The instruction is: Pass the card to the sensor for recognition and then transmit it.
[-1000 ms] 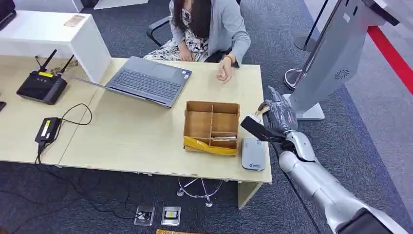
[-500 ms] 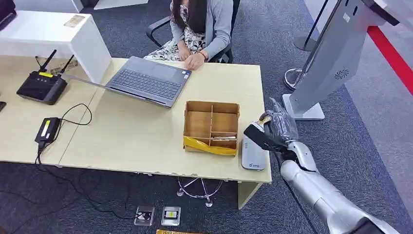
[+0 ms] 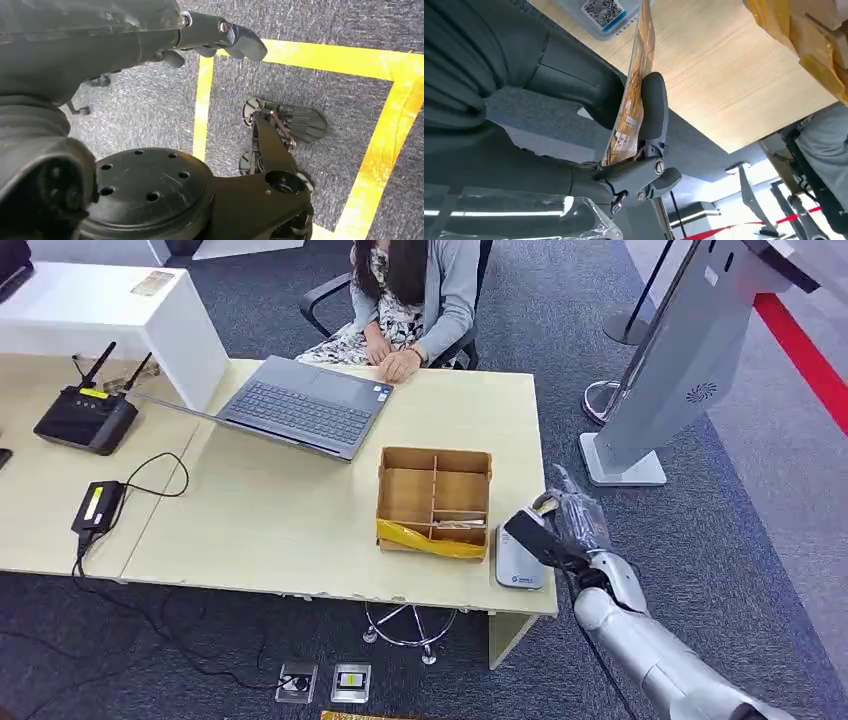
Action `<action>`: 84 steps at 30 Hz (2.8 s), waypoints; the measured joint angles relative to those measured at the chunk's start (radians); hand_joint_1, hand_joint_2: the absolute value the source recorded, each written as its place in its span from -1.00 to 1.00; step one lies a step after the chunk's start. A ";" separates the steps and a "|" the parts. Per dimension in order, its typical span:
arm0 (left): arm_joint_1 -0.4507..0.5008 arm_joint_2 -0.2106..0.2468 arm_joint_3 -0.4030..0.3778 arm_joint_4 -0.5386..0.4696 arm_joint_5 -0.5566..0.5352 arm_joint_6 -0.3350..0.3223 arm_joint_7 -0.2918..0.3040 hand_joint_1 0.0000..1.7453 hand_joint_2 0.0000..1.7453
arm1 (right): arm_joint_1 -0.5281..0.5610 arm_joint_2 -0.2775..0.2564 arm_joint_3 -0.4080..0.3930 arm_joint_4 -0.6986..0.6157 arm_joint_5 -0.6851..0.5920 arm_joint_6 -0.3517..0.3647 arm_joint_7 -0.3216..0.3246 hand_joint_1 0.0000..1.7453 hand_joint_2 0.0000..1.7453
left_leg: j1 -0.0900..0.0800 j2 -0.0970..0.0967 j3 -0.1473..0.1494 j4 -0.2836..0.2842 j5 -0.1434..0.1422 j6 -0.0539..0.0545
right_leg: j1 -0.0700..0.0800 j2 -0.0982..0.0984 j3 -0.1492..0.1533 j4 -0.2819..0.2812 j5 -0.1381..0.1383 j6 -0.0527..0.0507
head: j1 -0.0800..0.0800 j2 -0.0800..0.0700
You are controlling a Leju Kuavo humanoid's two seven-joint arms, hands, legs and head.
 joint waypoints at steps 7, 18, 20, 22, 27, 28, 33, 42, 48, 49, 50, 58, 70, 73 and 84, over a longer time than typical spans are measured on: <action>0.000 -0.002 0.000 0.000 0.000 0.001 0.000 -1.00 -1.00 | 0.004 -0.010 -0.012 0.045 -0.048 -0.003 -0.021 1.00 1.00 | 0.000 0.000 0.000 0.000 0.000 0.000 | 0.000 0.001 0.000 0.000 0.000 0.000 | 0.000 0.000; 0.001 -0.002 0.000 0.000 -0.003 -0.009 -0.011 -1.00 -1.00 | 0.041 -0.023 -0.031 0.087 -0.088 -0.022 -0.036 1.00 1.00 | 0.000 0.000 0.000 0.000 0.000 0.000 | 0.000 0.001 0.000 0.000 0.000 0.000 | 0.000 0.000; 0.001 -0.002 0.000 0.000 -0.006 -0.010 -0.011 -1.00 -1.00 | 0.051 -0.025 -0.032 0.092 -0.088 -0.033 -0.043 1.00 1.00 | 0.000 0.000 0.000 0.000 0.000 0.000 | 0.000 0.001 0.000 0.000 0.000 0.000 | 0.000 0.000; 0.001 -0.002 0.000 0.000 -0.009 -0.011 -0.011 -1.00 -1.00 | 0.060 -0.025 -0.032 0.097 -0.089 -0.038 -0.045 1.00 1.00 | 0.000 0.000 0.000 0.000 0.000 0.000 | 0.000 0.001 0.000 0.000 0.000 0.000 | 0.000 0.000; 0.001 -0.002 0.000 0.000 -0.011 -0.011 -0.011 -1.00 -1.00 | 0.070 -0.025 -0.032 0.103 -0.085 -0.052 -0.042 1.00 1.00 | 0.000 0.000 0.000 0.000 0.000 0.000 | 0.000 0.001 0.000 0.000 0.000 0.000 | 0.000 0.000; 0.001 -0.002 0.000 0.000 -0.012 -0.011 -0.011 -1.00 -1.00 | 0.070 -0.025 -0.032 0.104 -0.084 -0.053 -0.041 1.00 1.00 | 0.000 0.000 0.000 0.000 0.000 0.000 | 0.000 0.001 0.000 0.000 0.000 0.000 | 0.000 0.000; 0.001 -0.002 0.000 0.000 -0.013 -0.011 -0.011 -1.00 -1.00 | 0.070 -0.027 -0.034 0.105 -0.082 -0.066 -0.040 1.00 1.00 | 0.000 0.000 0.000 0.000 0.000 0.000 | 0.000 0.001 0.000 0.000 0.000 0.000 | 0.000 0.000; 0.001 -0.001 0.000 0.000 -0.016 -0.019 -0.010 -1.00 -1.00 | 0.071 -0.063 -0.042 0.018 -0.054 -0.076 0.026 1.00 1.00 | 0.000 0.000 0.000 0.000 0.000 0.000 | 0.000 0.001 0.000 0.000 0.000 0.000 | 0.000 0.000; 0.001 -0.001 0.000 0.000 -0.021 -0.026 -0.004 -1.00 -1.00 | 0.091 -0.093 -0.043 -0.080 -0.030 -0.078 0.064 1.00 1.00 | 0.000 0.000 0.000 0.000 0.000 0.000 | 0.000 0.001 0.000 0.000 0.000 0.000 | 0.000 0.000; 0.001 0.000 0.000 0.000 -0.021 -0.026 -0.004 -1.00 -1.00 | 0.093 -0.096 -0.043 -0.094 -0.028 -0.077 0.064 1.00 1.00 | 0.000 0.000 0.000 0.000 0.000 0.000 | 0.000 0.001 0.000 0.000 0.000 0.000 | 0.000 0.000; 0.001 -0.001 0.000 0.000 -0.021 -0.026 -0.004 -1.00 -1.00 | 0.094 -0.099 -0.043 -0.104 -0.026 -0.077 0.066 1.00 1.00 | 0.000 0.000 0.000 0.000 0.000 0.000 | 0.000 0.001 0.000 0.000 0.000 0.000 | 0.000 0.000; 0.000 0.000 0.000 0.000 -0.023 -0.019 -0.004 -1.00 -1.00 | 0.132 -0.100 -0.042 -0.179 -0.018 -0.043 0.073 1.00 1.00 | 0.000 0.000 0.000 0.000 0.000 0.000 | 0.000 0.001 0.000 0.000 0.000 0.000 | 0.000 0.000; 0.000 0.000 0.000 0.000 -0.031 -0.023 -0.004 -1.00 -1.00 | 0.180 -0.096 -0.039 -0.209 -0.026 -0.028 0.063 1.00 1.00 | 0.000 0.000 0.000 0.000 -0.001 0.000 | 0.000 0.001 0.000 0.000 0.000 0.000 | 0.000 0.000; 0.000 0.000 0.000 0.000 -0.031 -0.018 -0.004 -1.00 -1.00 | 0.179 -0.095 -0.040 -0.203 -0.058 -0.010 0.036 1.00 1.00 | 0.000 0.000 0.000 0.000 -0.001 0.000 | 0.000 0.001 0.000 0.000 0.000 0.000 | 0.000 0.000; 0.000 0.000 0.000 0.000 -0.029 -0.007 -0.004 -1.00 -1.00 | 0.147 -0.078 -0.040 -0.121 -0.091 0.000 -0.014 1.00 1.00 | 0.000 0.000 0.000 0.000 -0.001 0.000 | 0.000 0.001 0.000 0.000 0.000 0.000 | 0.000 0.000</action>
